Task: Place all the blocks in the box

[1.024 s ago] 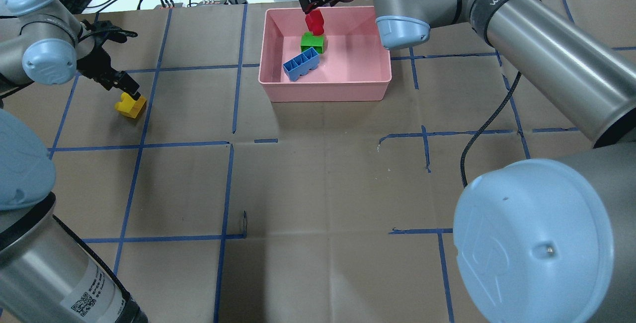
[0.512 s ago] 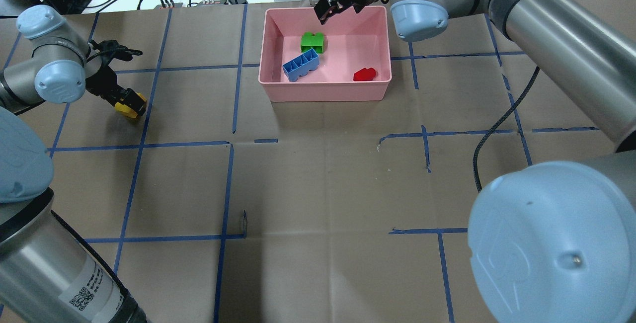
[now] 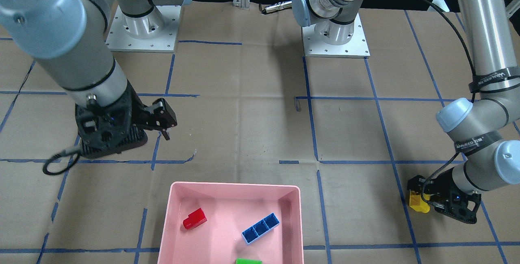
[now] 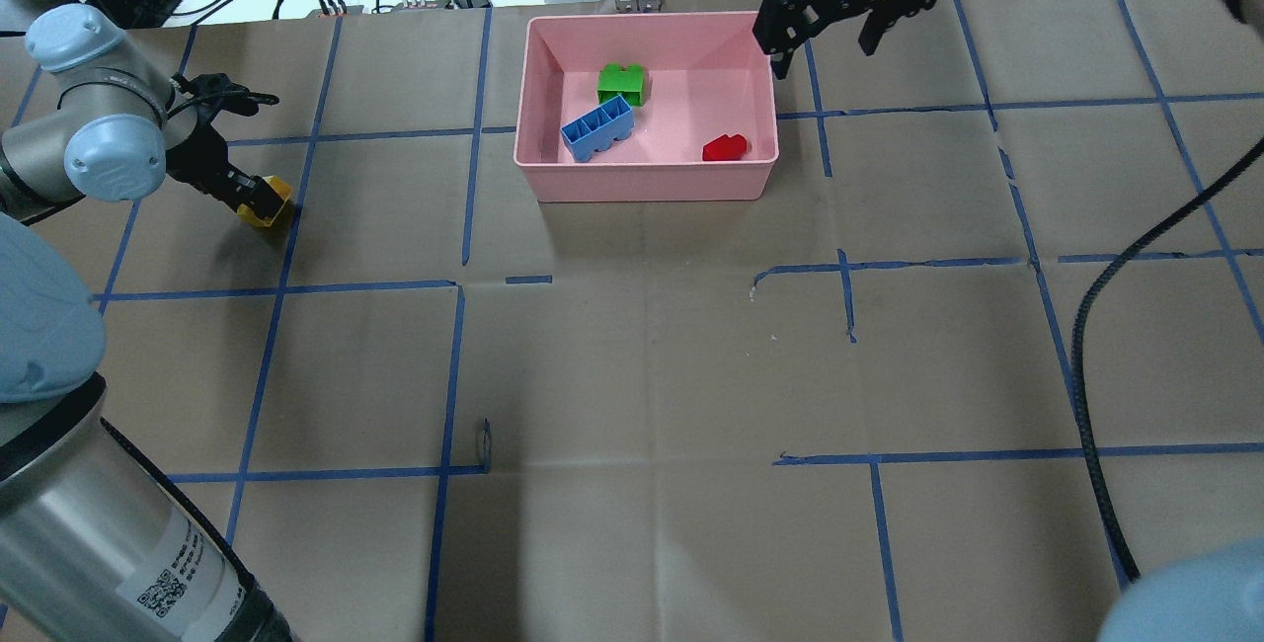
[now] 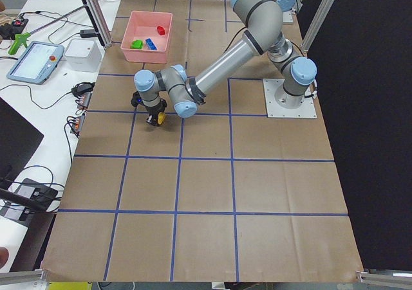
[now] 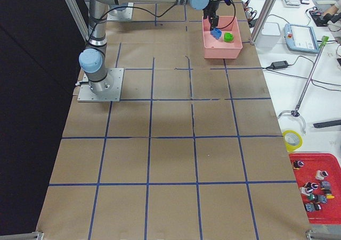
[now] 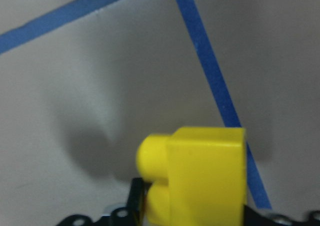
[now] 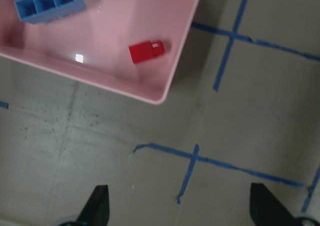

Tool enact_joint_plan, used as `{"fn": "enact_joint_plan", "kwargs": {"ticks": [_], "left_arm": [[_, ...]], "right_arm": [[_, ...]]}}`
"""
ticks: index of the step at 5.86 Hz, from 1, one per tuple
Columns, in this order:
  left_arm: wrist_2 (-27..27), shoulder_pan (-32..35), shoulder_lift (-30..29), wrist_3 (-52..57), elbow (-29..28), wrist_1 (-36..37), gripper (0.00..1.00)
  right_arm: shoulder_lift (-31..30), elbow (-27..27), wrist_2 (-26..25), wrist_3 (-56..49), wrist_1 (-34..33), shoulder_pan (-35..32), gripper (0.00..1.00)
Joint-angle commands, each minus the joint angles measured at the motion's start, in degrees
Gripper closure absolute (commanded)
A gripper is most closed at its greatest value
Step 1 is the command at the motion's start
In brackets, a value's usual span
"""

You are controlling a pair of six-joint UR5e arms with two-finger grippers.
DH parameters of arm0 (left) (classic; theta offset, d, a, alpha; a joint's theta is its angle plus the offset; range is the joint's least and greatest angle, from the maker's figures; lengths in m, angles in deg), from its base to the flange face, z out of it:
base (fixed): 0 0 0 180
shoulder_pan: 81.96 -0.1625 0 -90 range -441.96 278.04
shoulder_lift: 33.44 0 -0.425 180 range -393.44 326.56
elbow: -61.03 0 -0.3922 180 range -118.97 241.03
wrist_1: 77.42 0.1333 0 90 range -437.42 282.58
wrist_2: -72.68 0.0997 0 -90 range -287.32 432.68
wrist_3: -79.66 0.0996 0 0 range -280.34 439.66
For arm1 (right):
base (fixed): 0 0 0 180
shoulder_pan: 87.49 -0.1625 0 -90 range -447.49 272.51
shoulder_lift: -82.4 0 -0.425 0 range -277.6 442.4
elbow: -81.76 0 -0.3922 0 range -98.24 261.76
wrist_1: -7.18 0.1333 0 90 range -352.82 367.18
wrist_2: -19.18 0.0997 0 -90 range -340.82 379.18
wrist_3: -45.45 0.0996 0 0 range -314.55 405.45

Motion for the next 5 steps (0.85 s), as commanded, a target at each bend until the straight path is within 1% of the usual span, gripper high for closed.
{"fn": "enact_joint_plan", "kwargs": {"ticks": [1, 2, 3, 4, 5], "left_arm": [[0.12, 0.0, 0.17, -0.08, -0.62, 0.0, 0.83], [0.12, 0.0, 0.52, -0.08, -1.75, -0.08, 0.95], [1.86, 0.0, 0.87, 0.1, -3.33, -0.52, 1.0], [2.05, 0.08, 2.01, 0.1, -5.08, -1.22, 1.0], [2.05, 0.35, 6.11, -0.08, -9.02, -9.14, 1.0]], "right_arm": [[-9.03, 0.41, 1.08, 9.31, 10.1, -0.2, 0.0], [-11.94, 1.54, 3.37, 11.69, 12.66, -0.29, 0.0], [-15.71, 7.3, 3.65, 11.81, 12.51, -0.2, 0.02], [-22.19, 17.97, 3.57, 11.81, 5.03, 0.06, 0.01], [-25.99, 27.74, 2.96, 11.2, -2.53, 0.32, 0.0]]}}
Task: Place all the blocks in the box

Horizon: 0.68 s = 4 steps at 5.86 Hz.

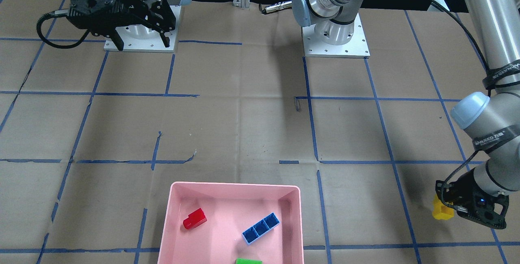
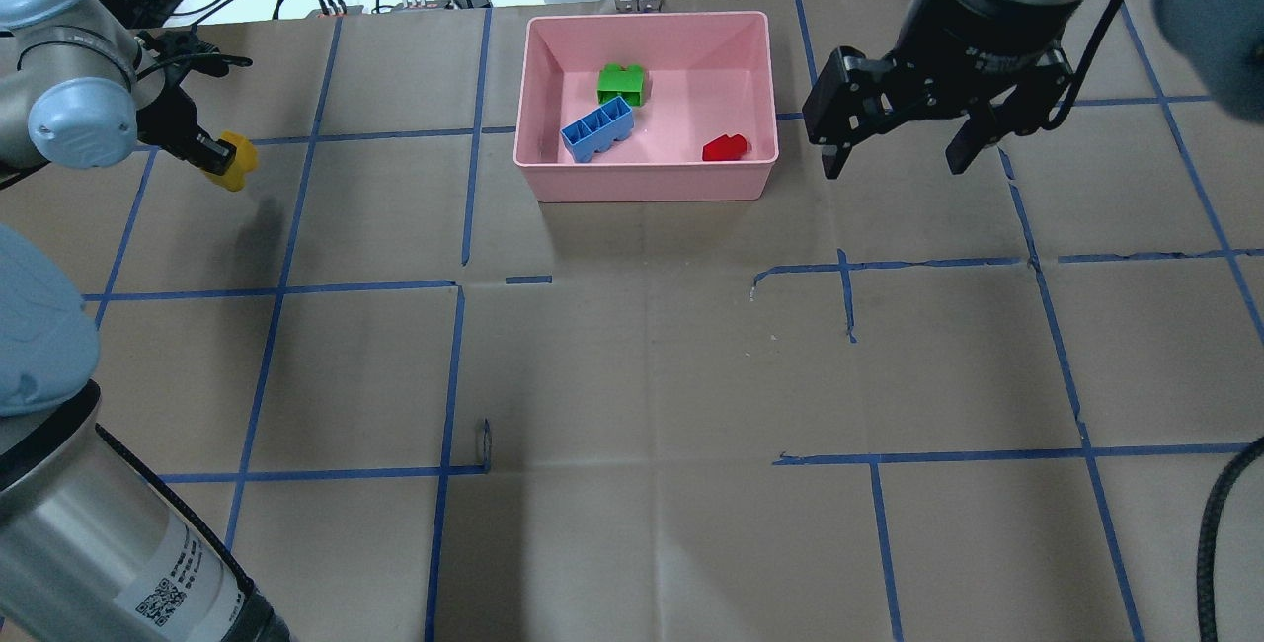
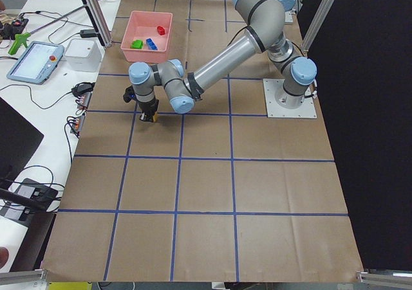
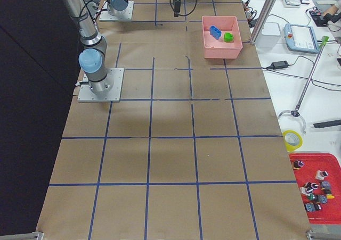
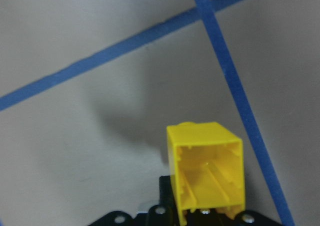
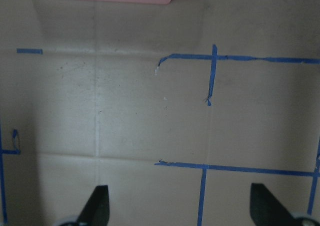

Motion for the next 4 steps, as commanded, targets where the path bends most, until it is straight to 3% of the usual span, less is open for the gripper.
{"fn": "enact_joint_plan", "kwargs": {"ticks": [1, 2, 4], "left_arm": [[0.14, 0.98, 6.36, -1.59, -11.33, -18.77, 1.0], [-0.2, 2.03, 6.3, -4.13, -18.9, -28.56, 1.0], [-3.52, 9.73, 5.6, -23.54, -21.96, -30.6, 1.0]], "right_arm": [[-4.31, 10.74, -0.56, -0.36, -7.54, 0.14, 0.0], [-4.23, 10.75, -0.56, -0.36, -7.63, 0.14, 0.0], [-4.23, 11.02, -0.39, -0.36, -7.63, 0.14, 0.0]]}}
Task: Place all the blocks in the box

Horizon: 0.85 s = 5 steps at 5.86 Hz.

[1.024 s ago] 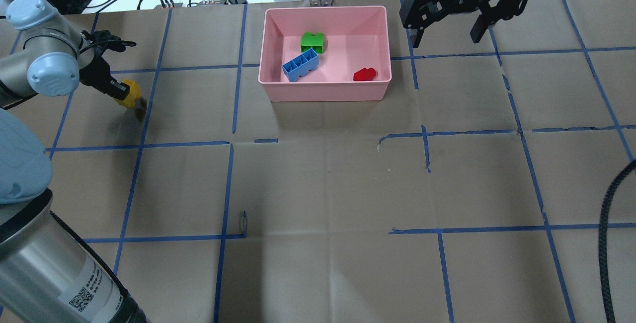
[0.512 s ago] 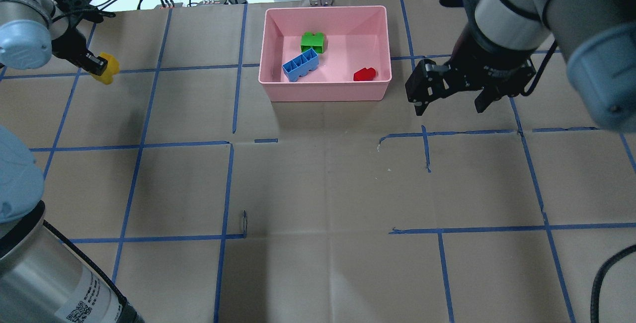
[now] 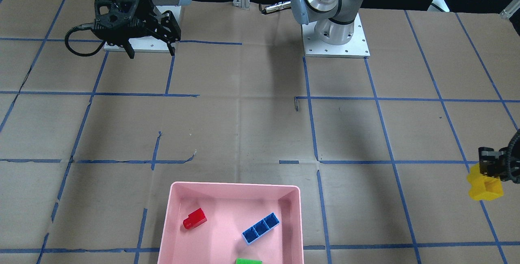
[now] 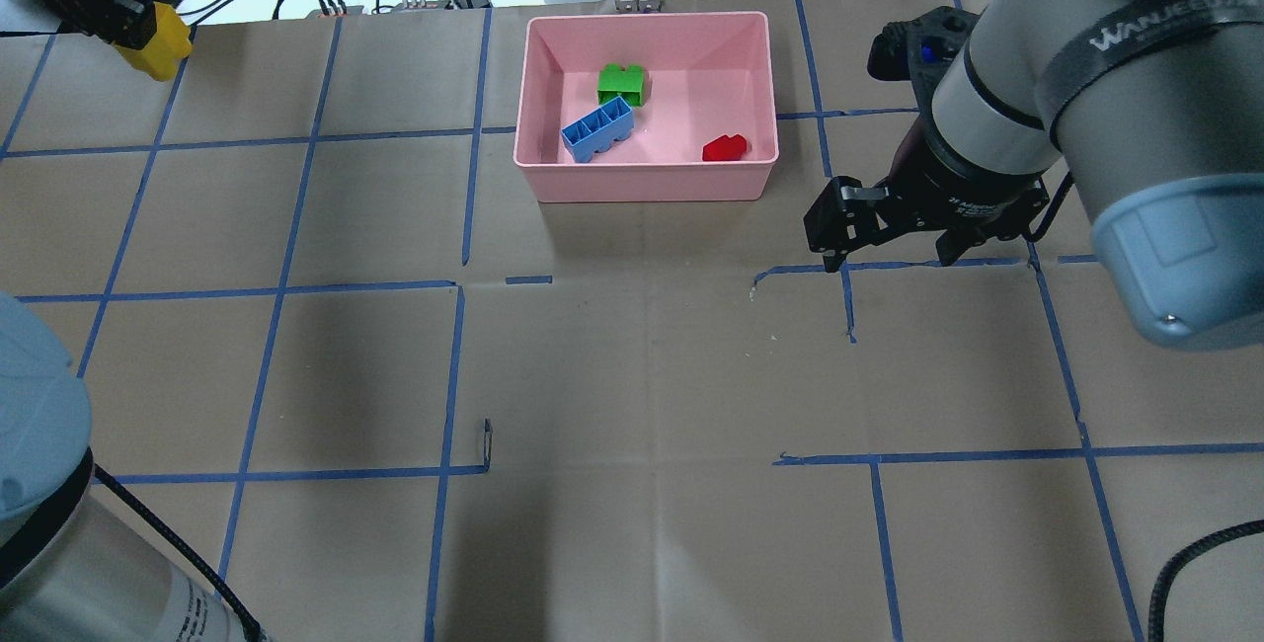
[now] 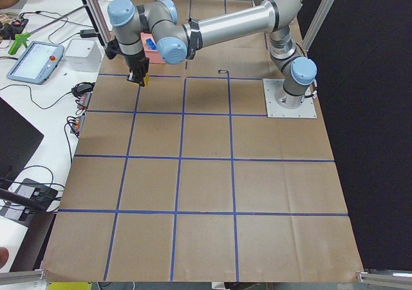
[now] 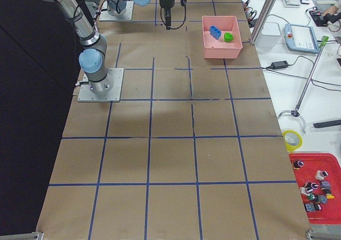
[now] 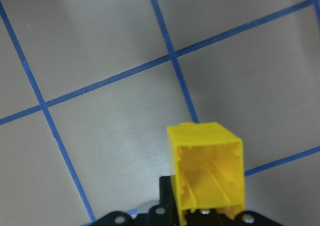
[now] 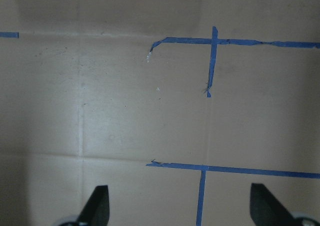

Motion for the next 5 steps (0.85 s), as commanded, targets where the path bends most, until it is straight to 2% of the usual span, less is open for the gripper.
{"fn": "enact_joint_plan", "kwargs": {"ticks": [1, 3, 4, 5], "left_arm": [[-6.77, 9.18, -1.92, -26.04, -1.62, -0.57, 1.0], [-7.35, 20.61, -8.15, -47.55, -5.21, 6.78, 1.0], [-6.82, 25.45, -12.88, -55.39, -7.49, 11.43, 1.0], [-6.47, 27.41, -17.63, -58.17, -8.29, 15.48, 1.0]], "right_arm": [[0.07, 0.24, 0.16, 0.0, -0.13, 0.0, 0.0], [0.07, 0.24, 0.25, 0.0, -0.13, 0.0, 0.0], [0.07, 0.41, 0.17, 0.0, -0.13, 0.0, 0.0], [0.07, 0.5, 0.16, -0.09, -0.22, 0.0, 0.0]]}}
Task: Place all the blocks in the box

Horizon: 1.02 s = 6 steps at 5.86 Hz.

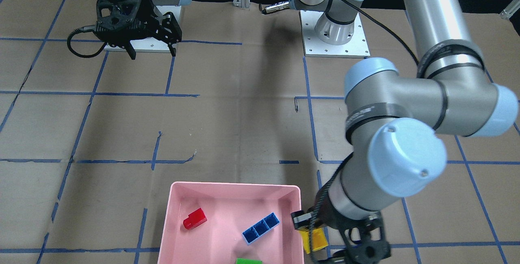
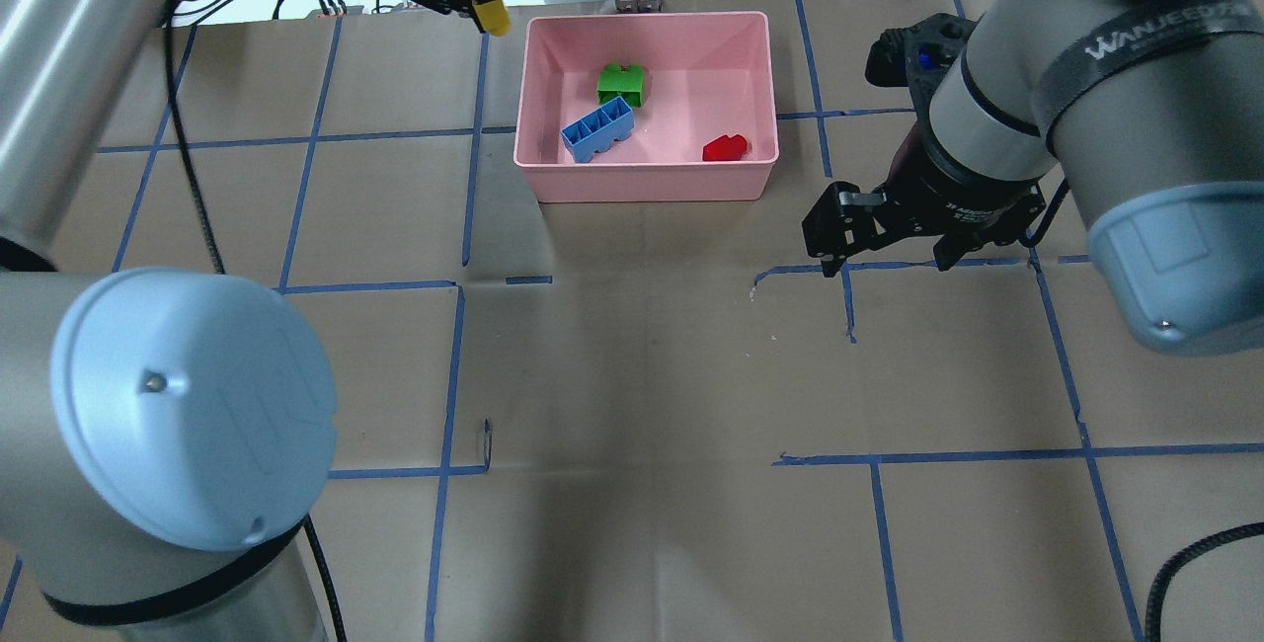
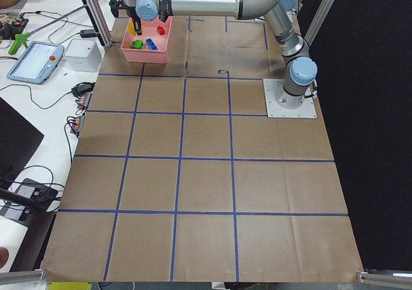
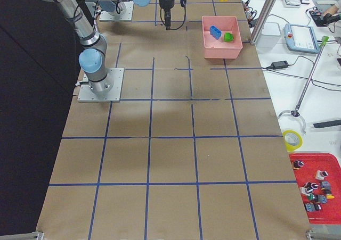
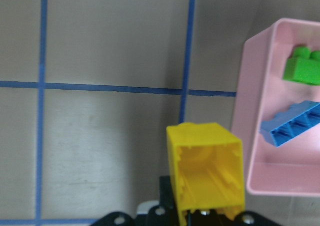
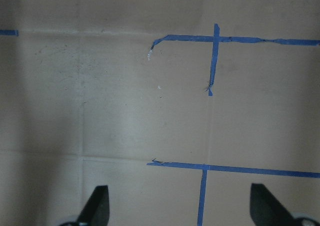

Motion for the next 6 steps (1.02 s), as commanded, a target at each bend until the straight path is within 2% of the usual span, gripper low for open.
{"fn": "enact_joint_plan", "kwargs": {"ticks": [1, 2, 3, 4, 5, 6], "left_arm": [[0.42, 3.02, -7.73, -4.77, -0.8, 7.82, 0.82], [0.42, 3.9, -8.63, -6.08, -0.54, 8.82, 0.5], [0.51, 4.08, -8.29, -6.18, -0.62, 9.35, 0.09], [0.42, 4.17, -7.07, -6.09, -0.88, 9.09, 0.02], [0.33, 4.0, -3.75, -5.48, -0.1, 7.87, 0.01], [0.33, 2.43, 1.41, -2.52, 0.78, 1.94, 0.01]], "right_arm": [[0.0, 0.27, -0.19, -0.23, 0.03, 0.0, 0.0], [0.0, 0.44, -0.46, -0.15, 0.2, 0.0, 0.0], [0.09, 0.53, -1.33, 0.38, 0.38, 0.0, 0.0], [-0.34, 3.14, -4.73, 0.55, 0.12, 0.0, 0.0], [-1.13, 6.3, -4.94, 0.47, -3.1, 0.0, 0.0], [-1.31, 6.6, -4.94, 0.47, -4.0, 0.0, 0.0]]}}
